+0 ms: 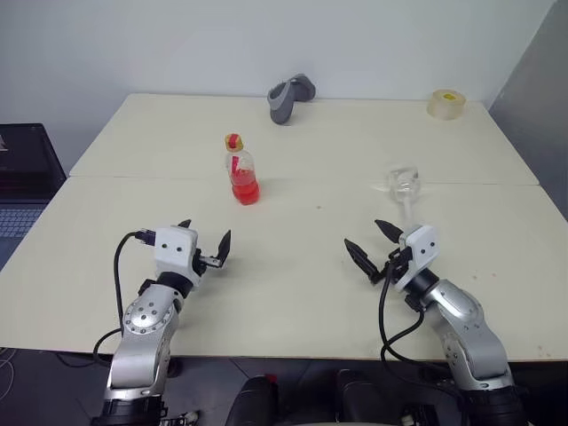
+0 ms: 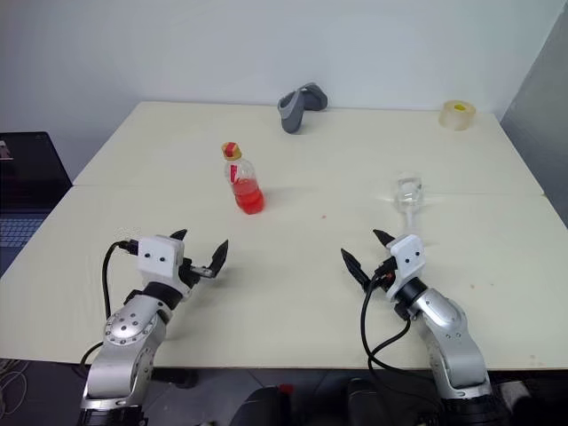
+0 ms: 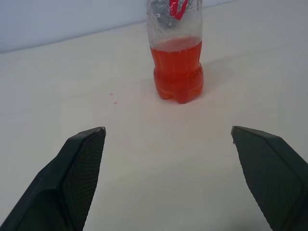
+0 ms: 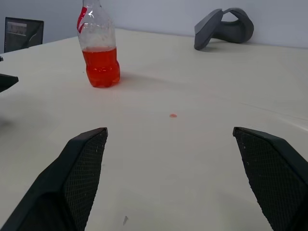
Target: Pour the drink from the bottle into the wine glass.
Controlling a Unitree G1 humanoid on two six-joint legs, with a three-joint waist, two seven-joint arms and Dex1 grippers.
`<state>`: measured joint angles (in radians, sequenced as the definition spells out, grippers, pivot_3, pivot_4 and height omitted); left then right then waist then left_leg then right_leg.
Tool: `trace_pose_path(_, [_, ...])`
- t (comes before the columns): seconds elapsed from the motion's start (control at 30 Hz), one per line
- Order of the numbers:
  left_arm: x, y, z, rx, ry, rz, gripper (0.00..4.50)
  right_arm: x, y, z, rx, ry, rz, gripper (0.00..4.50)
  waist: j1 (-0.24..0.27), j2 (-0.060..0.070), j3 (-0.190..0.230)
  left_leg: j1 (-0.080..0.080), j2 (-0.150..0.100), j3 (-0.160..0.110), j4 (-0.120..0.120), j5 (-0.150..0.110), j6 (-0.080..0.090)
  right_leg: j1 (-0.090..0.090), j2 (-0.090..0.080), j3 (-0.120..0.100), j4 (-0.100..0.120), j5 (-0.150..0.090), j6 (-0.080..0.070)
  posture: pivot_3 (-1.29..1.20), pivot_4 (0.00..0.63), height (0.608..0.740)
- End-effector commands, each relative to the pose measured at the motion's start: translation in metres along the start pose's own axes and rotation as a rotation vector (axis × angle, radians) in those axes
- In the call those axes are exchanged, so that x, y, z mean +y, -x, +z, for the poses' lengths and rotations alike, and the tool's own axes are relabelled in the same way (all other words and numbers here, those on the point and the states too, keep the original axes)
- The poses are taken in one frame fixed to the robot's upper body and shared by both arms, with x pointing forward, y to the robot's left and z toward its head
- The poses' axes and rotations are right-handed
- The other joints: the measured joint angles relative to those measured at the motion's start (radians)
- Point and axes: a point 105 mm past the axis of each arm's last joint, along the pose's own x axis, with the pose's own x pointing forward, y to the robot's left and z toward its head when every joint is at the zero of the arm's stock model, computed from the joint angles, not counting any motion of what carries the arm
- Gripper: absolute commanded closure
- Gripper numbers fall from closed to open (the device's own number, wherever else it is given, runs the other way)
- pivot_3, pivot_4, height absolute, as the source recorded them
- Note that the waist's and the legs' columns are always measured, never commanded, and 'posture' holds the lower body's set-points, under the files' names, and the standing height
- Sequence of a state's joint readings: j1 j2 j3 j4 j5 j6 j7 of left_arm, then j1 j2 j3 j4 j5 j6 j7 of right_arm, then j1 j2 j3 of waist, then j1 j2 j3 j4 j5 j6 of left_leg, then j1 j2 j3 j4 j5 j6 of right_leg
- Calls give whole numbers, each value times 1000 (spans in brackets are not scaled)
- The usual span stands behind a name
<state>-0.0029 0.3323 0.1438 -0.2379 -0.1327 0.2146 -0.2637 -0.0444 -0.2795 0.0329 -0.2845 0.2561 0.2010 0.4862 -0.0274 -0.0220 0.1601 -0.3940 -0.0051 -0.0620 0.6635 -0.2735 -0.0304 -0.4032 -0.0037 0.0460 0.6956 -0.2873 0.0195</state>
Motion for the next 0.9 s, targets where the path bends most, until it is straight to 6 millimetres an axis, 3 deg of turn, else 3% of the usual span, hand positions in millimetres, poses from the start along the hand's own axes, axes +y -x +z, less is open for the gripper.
trace_pose_path(0.03, [8, 2, 8, -43, -19, 34, 0, 2, -2, 13, -50, 20, 11, 48, 0, 0, 0, 0, 0, 0, 0, 0, 0, 0, 0, 0, 0, 0, 0, 0, 150, 740])
trace_pose_path(0.3, [16, 4, -10, 5, -9, 60, 0, 15, -3, 13, -33, 9, 96, 48, 0, 0, 0, 0, 0, 0, 0, 0, 0, 0, 0, 0, 0, 0, 0, 0, 150, 740])
trace_pose_path(0.4, [25, 3, 0, -77, 41, 47, 0, 32, -5, 20, -29, 9, 213, 48, 0, 0, 0, 0, 0, 0, 0, 0, 0, 0, 0, -1, 0, 0, 0, 0, 150, 740])
trace_pose_path(0.5, [26, -4, 2, -94, 19, 12, 0, 33, -11, 29, -36, 10, 236, 48, 0, 0, 0, 0, 0, -1, 0, 0, 0, 0, 0, -1, 0, 0, 0, 0, 150, 740])
trace_pose_path(0.7, [28, -43, 2, -71, 11, 15, 0, 32, -27, 45, -42, 30, 243, 48, 4, 0, 0, 0, -1, -3, 1, 0, 0, 1, 0, -4, -1, 0, 0, 0, 150, 740])
trace_pose_path(0.9, [9, -82, 6, -42, 20, -125, 0, 38, -34, 57, -12, -29, 248, 48, 1, 0, 0, -3, -1, -4, 1, 0, 0, -1, 0, -5, 0, 0, 0, 0, 150, 740])
